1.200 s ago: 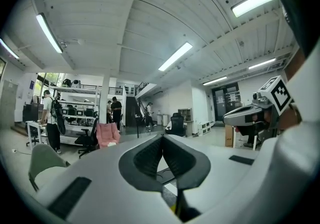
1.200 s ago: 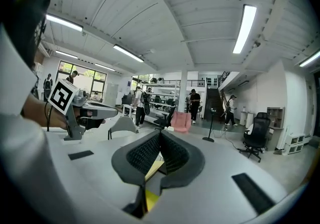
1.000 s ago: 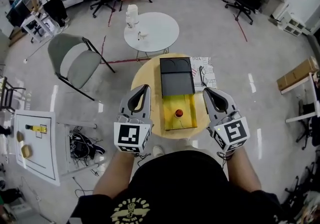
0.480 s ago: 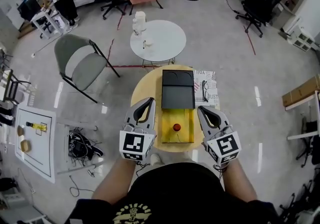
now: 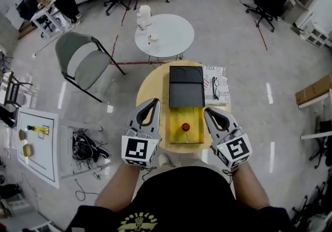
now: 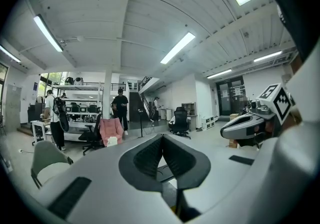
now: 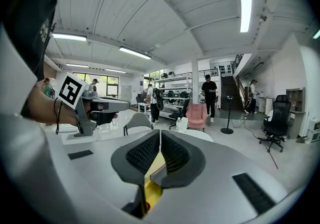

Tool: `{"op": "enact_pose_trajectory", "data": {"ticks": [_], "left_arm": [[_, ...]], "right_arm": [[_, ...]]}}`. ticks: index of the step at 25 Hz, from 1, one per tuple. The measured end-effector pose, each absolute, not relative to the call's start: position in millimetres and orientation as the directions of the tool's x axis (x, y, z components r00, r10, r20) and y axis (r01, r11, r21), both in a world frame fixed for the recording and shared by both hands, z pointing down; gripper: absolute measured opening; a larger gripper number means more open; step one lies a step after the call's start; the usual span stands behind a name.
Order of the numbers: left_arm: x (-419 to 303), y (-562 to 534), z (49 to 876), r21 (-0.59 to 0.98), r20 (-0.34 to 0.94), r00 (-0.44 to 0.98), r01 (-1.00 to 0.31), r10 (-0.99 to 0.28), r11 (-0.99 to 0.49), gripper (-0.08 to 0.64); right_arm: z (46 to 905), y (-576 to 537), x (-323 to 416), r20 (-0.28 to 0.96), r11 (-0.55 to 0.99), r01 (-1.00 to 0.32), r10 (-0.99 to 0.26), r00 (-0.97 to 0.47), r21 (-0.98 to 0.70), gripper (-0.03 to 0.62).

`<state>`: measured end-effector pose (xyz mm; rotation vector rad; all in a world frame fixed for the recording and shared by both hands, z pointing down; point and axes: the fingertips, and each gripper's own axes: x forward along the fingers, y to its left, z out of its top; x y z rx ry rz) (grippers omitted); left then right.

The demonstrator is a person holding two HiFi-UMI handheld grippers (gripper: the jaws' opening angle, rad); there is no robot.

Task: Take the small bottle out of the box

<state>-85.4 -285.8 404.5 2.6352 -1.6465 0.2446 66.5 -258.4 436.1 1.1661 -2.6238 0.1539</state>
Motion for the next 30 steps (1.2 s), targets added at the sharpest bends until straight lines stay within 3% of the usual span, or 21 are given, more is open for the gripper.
{"op": "enact_pose_trajectory", "data": {"ticks": [16, 30], "left_arm": [[-93, -275, 432, -0.055, 0.137, 0.491, -0.864, -0.861, -0.501, 0.014], [-93, -258, 457, -0.04, 0.177, 0.513, -0.849, -0.84, -0.527, 0.014]], "right_arm": [[496, -232, 38, 0.327, 0.694, -0.719, -0.675, -0.662, -0.023, 0.133], [550, -219, 28, 0.399, 0.686, -0.724, -0.646, -0.651, -0.07, 0.167]]}}
